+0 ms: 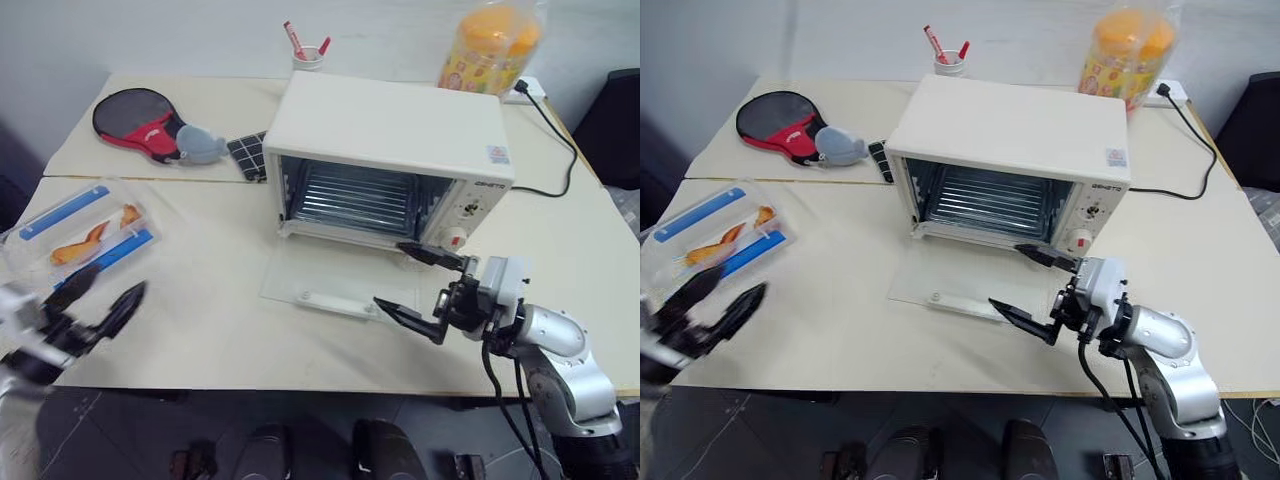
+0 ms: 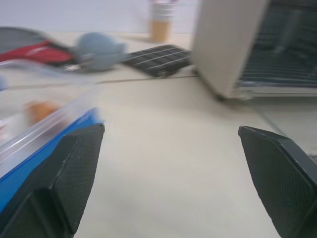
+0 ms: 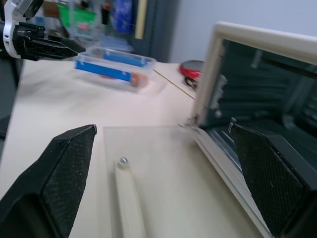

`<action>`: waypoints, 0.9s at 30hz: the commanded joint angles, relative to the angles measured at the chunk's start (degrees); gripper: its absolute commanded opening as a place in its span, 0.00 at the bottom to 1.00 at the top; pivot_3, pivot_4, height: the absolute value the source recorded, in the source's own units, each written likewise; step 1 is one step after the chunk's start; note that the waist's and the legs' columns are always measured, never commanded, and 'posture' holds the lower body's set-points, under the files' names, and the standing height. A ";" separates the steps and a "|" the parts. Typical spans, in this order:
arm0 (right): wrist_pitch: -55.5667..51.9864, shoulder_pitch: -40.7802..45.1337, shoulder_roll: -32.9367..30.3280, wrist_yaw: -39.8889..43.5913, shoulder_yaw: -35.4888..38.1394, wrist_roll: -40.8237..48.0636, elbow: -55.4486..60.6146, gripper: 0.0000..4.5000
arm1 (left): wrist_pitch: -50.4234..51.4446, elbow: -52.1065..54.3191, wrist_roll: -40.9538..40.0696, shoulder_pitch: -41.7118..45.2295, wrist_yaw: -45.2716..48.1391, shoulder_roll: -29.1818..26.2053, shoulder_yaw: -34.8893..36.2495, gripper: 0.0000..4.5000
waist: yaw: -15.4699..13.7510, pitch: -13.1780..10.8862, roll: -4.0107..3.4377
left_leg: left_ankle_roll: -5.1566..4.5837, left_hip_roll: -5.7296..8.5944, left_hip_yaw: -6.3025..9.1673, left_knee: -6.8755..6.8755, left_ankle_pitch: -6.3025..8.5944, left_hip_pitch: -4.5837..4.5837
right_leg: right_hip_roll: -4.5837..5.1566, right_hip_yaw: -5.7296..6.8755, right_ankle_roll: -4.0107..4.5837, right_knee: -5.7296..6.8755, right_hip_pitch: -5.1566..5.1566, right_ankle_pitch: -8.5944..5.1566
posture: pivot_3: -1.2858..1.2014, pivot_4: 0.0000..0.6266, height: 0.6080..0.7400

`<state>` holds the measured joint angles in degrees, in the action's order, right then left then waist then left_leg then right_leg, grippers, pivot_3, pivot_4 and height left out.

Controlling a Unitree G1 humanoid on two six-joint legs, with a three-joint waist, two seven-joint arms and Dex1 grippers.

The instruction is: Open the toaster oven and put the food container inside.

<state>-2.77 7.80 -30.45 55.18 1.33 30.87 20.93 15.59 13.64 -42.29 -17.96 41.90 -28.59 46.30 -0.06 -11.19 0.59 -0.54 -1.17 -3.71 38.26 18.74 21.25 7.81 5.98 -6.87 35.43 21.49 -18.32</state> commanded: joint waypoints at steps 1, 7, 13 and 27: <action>0.88 0.78 0.84 1.79 -0.82 1.25 0.43 1.00 | -0.05 1.27 -3.84 -4.80 -1.89 1.70 6.83 1.00 | -0.32 0.01 0.04 | -0.03 0.04 0.02 0.01 0.01 0.00 | 0.02 0.00 0.00 0.00 -0.03 0.00 | 0.52 0.24 1.00; 4.04 1.10 3.22 4.27 -3.27 -0.17 -1.50 1.00 | 4.62 -7.05 -7.20 -9.87 -10.43 2.37 15.07 1.00 | 0.01 0.09 0.17 | -0.07 0.06 0.01 -0.04 0.09 -0.06 | 0.42 0.01 0.08 -0.13 0.02 -0.03 | 0.52 0.24 1.00; 5.10 0.72 3.54 4.68 -3.07 -0.35 -1.99 1.00 | 18.92 -7.76 -18.25 -2.26 -22.96 -8.01 17.68 1.00 | -0.57 0.32 0.55 | -0.05 0.10 0.15 -0.04 0.07 -0.02 | 0.52 0.03 0.08 -0.07 0.02 -0.03 | 0.52 0.24 1.00; 6.69 0.24 3.41 6.02 -3.03 -1.08 -3.73 1.00 | 44.54 -44.26 -4.71 31.98 -34.02 -42.55 -7.18 1.00 | 1.11 0.30 0.52 | 0.12 0.08 -0.20 -0.26 0.06 -0.05 | -0.11 0.10 0.07 0.18 0.26 -0.04 | 0.52 0.24 1.00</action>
<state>2.69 8.06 -27.13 61.26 -2.03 29.66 15.83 59.86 -27.73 -50.50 11.37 7.71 -69.25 42.57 1.04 -10.89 1.11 -0.40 -1.12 -3.92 37.99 18.81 21.22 7.70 6.08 -6.79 35.61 21.79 -18.35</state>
